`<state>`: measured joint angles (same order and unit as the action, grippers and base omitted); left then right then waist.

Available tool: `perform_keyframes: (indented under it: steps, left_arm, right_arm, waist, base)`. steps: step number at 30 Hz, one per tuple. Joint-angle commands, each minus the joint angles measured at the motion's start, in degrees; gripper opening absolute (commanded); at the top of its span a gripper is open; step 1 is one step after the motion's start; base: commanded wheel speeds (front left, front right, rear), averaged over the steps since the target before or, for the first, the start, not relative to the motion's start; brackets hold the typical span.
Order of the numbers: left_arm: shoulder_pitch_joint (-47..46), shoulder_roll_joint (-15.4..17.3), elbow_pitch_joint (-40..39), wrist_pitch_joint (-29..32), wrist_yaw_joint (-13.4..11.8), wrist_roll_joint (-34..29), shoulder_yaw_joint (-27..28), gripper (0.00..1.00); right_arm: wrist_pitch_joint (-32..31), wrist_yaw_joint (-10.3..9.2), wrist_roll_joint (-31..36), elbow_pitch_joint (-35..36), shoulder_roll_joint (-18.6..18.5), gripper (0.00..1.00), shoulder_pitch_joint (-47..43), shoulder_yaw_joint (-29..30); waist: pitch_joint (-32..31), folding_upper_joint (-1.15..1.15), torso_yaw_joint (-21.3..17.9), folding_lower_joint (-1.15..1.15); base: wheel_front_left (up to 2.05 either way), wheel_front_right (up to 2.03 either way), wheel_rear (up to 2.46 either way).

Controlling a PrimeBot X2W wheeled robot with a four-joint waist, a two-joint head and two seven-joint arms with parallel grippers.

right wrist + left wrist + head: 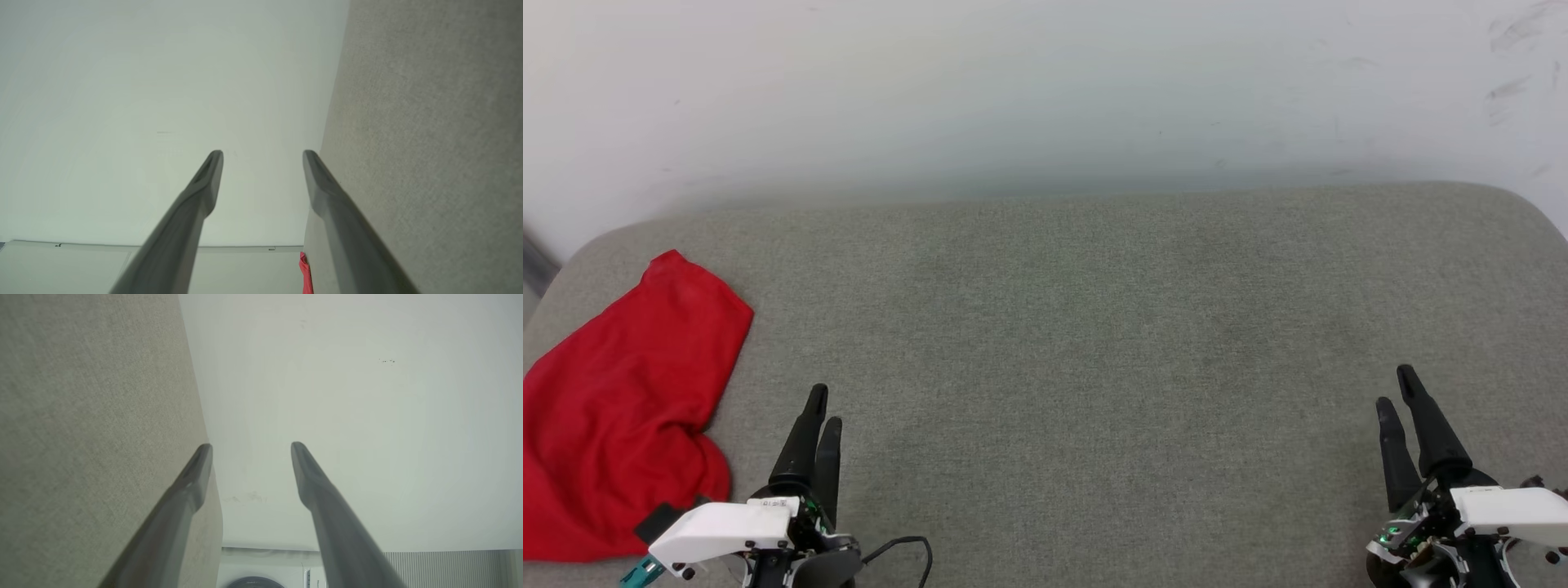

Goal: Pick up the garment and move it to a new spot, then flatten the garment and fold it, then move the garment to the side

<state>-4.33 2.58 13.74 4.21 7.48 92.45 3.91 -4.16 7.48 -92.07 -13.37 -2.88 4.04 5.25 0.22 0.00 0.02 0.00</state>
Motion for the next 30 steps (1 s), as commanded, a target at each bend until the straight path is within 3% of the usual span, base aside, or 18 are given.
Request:
perform_keyframes:
  steps: [1,16,30]
  left_arm:
    - [-1.5,0.2,-1.8,-0.7,0.0,-0.1,-0.6,1.00]
    - [-1.1,0.7,-7.0,-4.5,0.0,-4.3,-4.1,1.00]
    - [-1.0,1.1,-9.2,-7.6,0.0,-20.6,-5.7,1.00]
  right_arm:
    - [0.6,0.01,0.5,1.8,-0.1,1.00,0.7,-0.4]
    - [4.3,0.01,4.9,5.8,-1.3,1.00,0.4,-3.2]
    - [7.4,0.01,26.9,8.4,-1.3,1.00,0.9,-4.6]
  waist:
    - [0.0,0.00,0.0,0.00]
    - [0.0,0.00,0.1,0.00]
    - [0.0,0.00,0.2,0.00]
  base:
    - [0.00,0.00,0.00]
    - [0.00,0.00,0.00]
    - [0.00,0.00,0.00]
